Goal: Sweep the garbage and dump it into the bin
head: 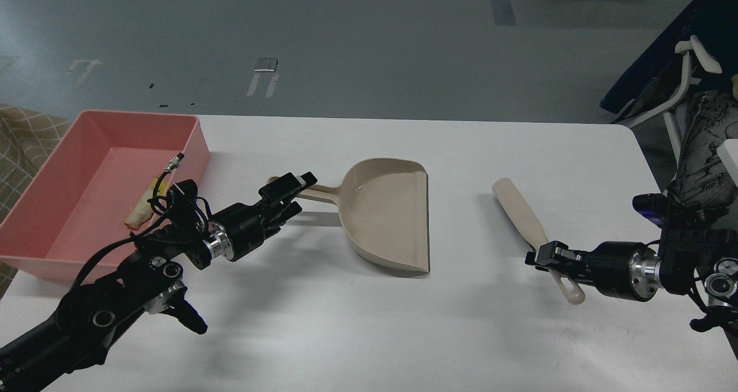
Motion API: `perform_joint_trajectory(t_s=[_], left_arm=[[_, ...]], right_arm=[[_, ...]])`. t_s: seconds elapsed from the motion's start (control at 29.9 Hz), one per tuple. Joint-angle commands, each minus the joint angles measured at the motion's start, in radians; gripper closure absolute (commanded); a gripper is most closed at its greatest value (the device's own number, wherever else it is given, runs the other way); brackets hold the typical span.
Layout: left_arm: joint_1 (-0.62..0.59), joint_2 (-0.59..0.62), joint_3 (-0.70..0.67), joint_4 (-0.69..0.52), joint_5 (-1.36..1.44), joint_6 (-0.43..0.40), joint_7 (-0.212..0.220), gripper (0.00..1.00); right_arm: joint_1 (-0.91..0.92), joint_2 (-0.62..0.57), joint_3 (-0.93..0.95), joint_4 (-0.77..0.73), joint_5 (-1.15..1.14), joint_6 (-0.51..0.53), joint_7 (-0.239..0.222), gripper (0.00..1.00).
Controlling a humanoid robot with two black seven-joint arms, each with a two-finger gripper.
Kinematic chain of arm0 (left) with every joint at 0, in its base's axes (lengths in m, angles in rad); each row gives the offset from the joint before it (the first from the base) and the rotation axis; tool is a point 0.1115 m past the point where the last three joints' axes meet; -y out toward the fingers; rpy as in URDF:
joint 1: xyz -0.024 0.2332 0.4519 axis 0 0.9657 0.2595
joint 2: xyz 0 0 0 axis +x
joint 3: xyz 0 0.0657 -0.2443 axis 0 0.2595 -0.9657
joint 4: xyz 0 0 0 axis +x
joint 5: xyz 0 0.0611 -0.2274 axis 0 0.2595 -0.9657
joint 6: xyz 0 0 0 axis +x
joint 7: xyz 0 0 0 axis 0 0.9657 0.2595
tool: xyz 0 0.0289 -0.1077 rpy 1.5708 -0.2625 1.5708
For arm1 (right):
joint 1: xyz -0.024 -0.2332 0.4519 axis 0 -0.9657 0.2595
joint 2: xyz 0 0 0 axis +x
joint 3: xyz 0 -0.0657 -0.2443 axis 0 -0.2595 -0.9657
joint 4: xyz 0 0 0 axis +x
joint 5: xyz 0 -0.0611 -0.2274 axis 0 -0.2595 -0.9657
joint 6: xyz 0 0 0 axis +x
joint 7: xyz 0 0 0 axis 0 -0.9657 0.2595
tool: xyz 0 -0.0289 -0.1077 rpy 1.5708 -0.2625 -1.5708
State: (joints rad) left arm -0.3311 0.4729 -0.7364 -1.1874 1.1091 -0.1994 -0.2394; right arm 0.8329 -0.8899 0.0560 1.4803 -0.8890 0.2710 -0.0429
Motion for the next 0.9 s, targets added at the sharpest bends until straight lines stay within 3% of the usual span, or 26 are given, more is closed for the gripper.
perform_joint_trajectory(t_s=[0.0,0.4,0.57,0.67,0.87], left_arm=[[-0.002,0.001,0.000,0.000,0.000,0.000,0.000,0.02],[-0.003,0.006,-0.003,-0.008,0.000,-0.002,0.000,0.02],[0.003,0.056,-0.006,-0.058,-0.008,-0.040,0.002,0.02],[0.007,0.087,-0.008,-0.084,-0.011,-0.061,0.002,0.02],[0.049,0.185,-0.012,-0.175,-0.011,-0.097,0.000,0.02]], right_arm=[[-0.001,-0.001,0.008,0.001,0.004,-0.004,-0.002,0.50],[-0.012,-0.026,0.025,0.009,0.010,-0.010,-0.002,0.24],[-0.012,-0.064,0.061,0.032,0.013,-0.009,-0.003,0.18],[-0.012,-0.084,0.083,0.041,0.015,-0.009,-0.003,0.05],[-0.012,-0.125,0.120,0.087,0.018,-0.004,-0.006,0.01]])
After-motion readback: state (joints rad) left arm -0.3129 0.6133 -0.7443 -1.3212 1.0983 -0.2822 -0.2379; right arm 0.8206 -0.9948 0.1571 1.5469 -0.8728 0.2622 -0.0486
